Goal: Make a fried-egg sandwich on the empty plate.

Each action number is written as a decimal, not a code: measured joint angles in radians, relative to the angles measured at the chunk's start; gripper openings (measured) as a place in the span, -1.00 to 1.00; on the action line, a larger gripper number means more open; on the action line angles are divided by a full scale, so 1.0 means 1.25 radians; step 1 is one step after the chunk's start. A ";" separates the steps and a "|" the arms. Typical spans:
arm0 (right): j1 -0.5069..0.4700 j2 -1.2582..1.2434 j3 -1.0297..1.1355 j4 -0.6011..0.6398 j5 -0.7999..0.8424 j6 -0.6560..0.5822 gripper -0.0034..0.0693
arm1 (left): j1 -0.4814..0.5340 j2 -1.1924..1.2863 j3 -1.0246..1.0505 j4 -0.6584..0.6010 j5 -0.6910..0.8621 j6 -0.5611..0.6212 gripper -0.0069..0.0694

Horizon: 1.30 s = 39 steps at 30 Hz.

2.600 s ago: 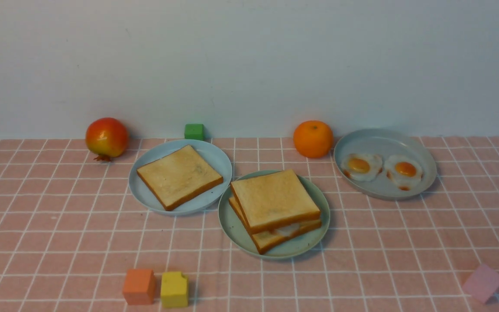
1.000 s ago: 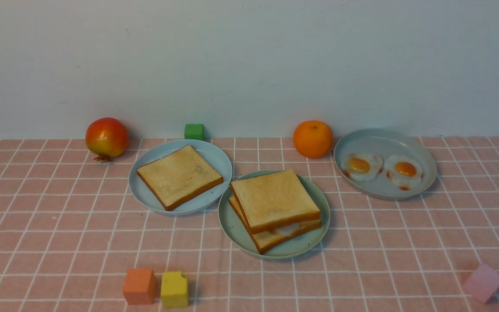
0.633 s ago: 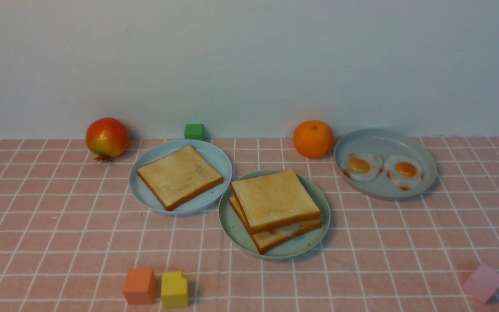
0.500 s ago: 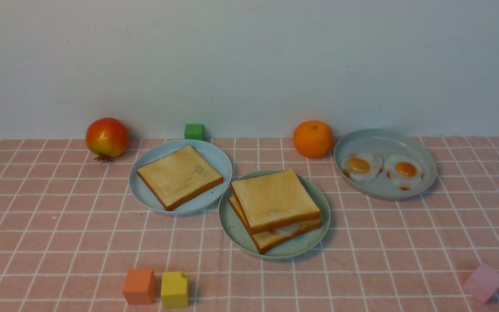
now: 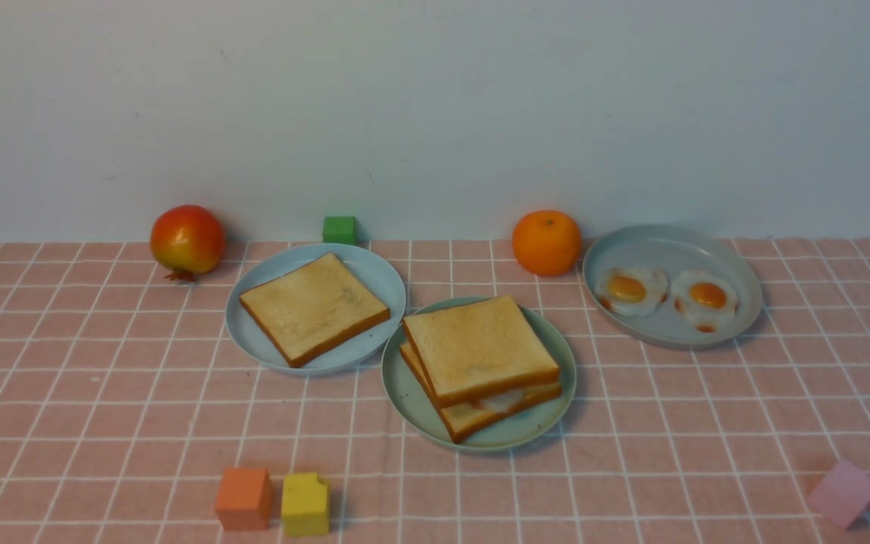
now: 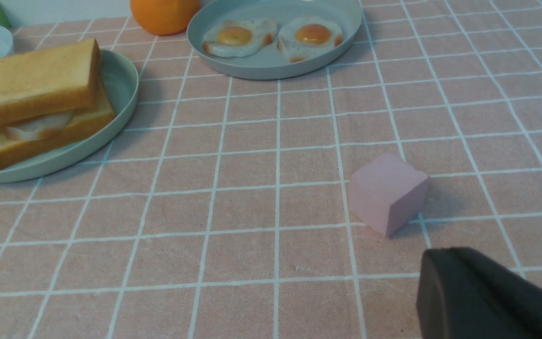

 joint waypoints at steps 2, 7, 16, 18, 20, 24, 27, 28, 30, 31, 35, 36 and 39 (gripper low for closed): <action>0.000 0.000 0.000 0.000 0.000 -0.001 -0.85 | 0.069 -0.016 0.060 0.022 0.061 -0.056 -0.79; 0.000 0.000 0.000 0.000 0.000 -0.003 -0.84 | 0.095 -0.017 0.087 0.031 0.164 -0.107 -0.79; 0.000 0.000 0.000 0.000 0.000 -0.003 -0.83 | 0.095 -0.017 0.086 0.031 0.166 -0.115 -0.79; 0.000 0.000 0.000 0.000 0.000 -0.003 -0.82 | 0.095 -0.017 0.086 0.031 0.166 -0.115 -0.79; 0.000 0.000 0.000 0.000 0.000 -0.003 -0.82 | 0.095 -0.017 0.086 0.031 0.166 -0.115 -0.79; 0.000 0.000 0.000 0.000 0.000 -0.003 -0.82 | 0.095 -0.017 0.086 0.031 0.166 -0.116 -0.79; 0.000 0.000 0.000 0.000 0.000 -0.003 -0.80 | 0.095 -0.017 0.086 0.031 0.166 -0.116 -0.79; 0.000 0.000 0.000 0.000 0.000 -0.003 -0.79 | 0.095 -0.017 0.086 0.031 0.166 -0.116 -0.79; 0.000 0.000 0.000 0.000 0.000 -0.003 -0.79 | 0.095 -0.017 0.086 0.031 0.166 -0.116 -0.79; 0.000 0.000 0.000 0.000 0.000 -0.003 -0.79 | 0.095 -0.017 0.086 0.031 0.166 -0.116 -0.79; 0.000 0.000 0.000 0.000 0.000 -0.003 -0.79 | 0.095 -0.017 0.086 0.031 0.166 -0.116 -0.79; 0.000 0.000 0.000 0.000 0.000 -0.003 -0.78 | 0.095 -0.017 0.086 0.031 0.167 -0.116 -0.79; 0.000 0.000 0.000 0.000 0.000 -0.003 -0.77 | 0.095 -0.017 0.086 0.031 0.167 -0.116 -0.79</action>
